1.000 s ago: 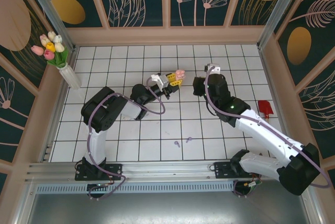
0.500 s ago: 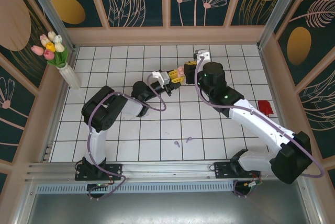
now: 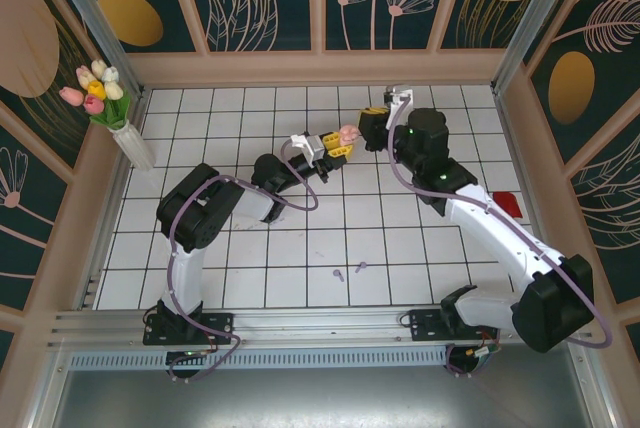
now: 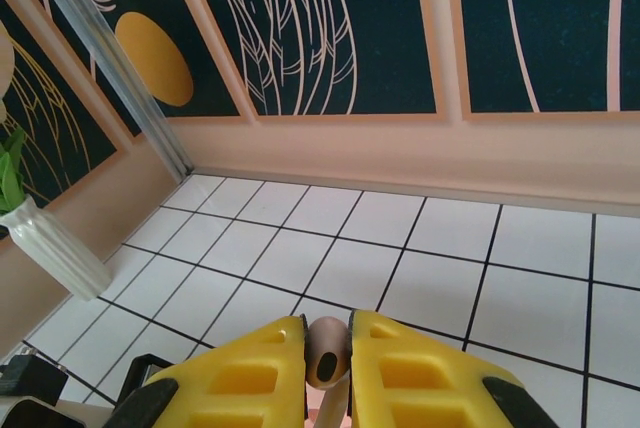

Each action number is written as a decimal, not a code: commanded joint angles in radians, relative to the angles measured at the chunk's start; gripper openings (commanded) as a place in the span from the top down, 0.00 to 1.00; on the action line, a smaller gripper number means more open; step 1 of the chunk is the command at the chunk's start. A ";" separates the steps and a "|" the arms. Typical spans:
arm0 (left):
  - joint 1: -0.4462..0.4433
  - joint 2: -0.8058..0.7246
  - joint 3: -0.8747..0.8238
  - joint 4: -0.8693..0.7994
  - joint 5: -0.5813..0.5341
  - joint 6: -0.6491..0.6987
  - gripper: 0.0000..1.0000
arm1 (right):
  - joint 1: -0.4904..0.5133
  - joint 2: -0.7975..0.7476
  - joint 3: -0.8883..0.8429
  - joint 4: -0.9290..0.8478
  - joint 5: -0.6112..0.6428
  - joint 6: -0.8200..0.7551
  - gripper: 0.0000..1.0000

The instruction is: Insert the wireless bluetooth earbuds into the charging case

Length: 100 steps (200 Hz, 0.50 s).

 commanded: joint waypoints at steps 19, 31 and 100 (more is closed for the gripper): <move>0.000 0.018 0.029 0.113 0.014 -0.020 1.00 | -0.009 0.010 -0.015 0.059 -0.088 0.017 0.85; 0.000 0.020 0.029 0.113 0.014 -0.020 1.00 | -0.010 0.010 -0.022 0.069 -0.099 0.009 0.85; -0.001 0.004 0.068 0.121 0.008 -0.049 1.00 | -0.011 -0.027 -0.099 0.185 -0.125 0.006 0.86</move>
